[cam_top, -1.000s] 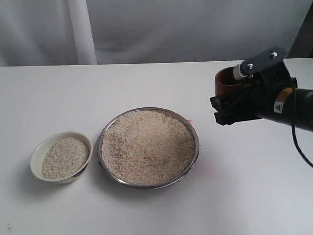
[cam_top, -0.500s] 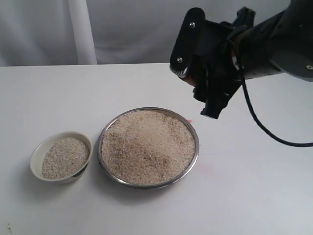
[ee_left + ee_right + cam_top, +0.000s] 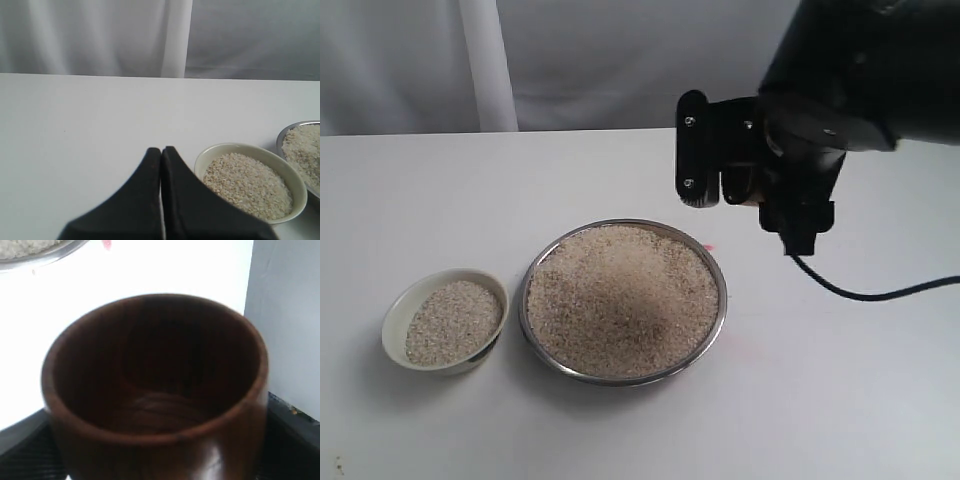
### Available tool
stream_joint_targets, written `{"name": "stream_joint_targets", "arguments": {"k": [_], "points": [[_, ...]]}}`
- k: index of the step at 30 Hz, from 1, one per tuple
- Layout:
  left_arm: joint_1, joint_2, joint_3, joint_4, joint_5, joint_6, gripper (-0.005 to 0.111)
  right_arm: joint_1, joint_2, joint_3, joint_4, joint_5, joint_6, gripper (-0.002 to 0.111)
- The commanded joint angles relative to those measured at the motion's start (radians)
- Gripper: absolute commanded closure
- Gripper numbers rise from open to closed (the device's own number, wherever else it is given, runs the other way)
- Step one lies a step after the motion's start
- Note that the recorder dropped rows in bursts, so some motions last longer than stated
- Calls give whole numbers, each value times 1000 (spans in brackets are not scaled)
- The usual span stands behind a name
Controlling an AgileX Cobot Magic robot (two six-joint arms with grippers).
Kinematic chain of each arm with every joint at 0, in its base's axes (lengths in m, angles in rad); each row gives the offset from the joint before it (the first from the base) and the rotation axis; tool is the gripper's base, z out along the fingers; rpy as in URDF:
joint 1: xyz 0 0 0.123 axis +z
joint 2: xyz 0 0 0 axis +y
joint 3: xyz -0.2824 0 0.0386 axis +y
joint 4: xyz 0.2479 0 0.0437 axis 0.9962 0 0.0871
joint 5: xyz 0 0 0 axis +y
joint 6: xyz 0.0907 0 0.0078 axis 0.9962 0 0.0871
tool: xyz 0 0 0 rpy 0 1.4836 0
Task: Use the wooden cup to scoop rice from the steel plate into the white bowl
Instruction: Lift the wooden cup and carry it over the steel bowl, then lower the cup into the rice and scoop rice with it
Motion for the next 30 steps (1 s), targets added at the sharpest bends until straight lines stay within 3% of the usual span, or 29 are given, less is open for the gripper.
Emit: {"name": "stream_joint_targets", "arguments": {"k": [1, 4, 11, 25, 30], "points": [[-5, 0, -6, -6, -7, -2, 107, 66, 119, -105, -111, 46, -19, 101], [-5, 0, -6, -6, -7, -2, 107, 124, 204, -141, -214, 50, -30, 101], [-5, 0, -6, -6, -7, -2, 107, 182, 308, -164, -230, 50, -100, 101], [-5, 0, -6, -6, -7, -2, 107, 187, 432, -164, -291, 57, -123, 101], [-5, 0, -6, -6, -7, -2, 107, 197, 538, -294, -303, 125, -102, 101]]}}
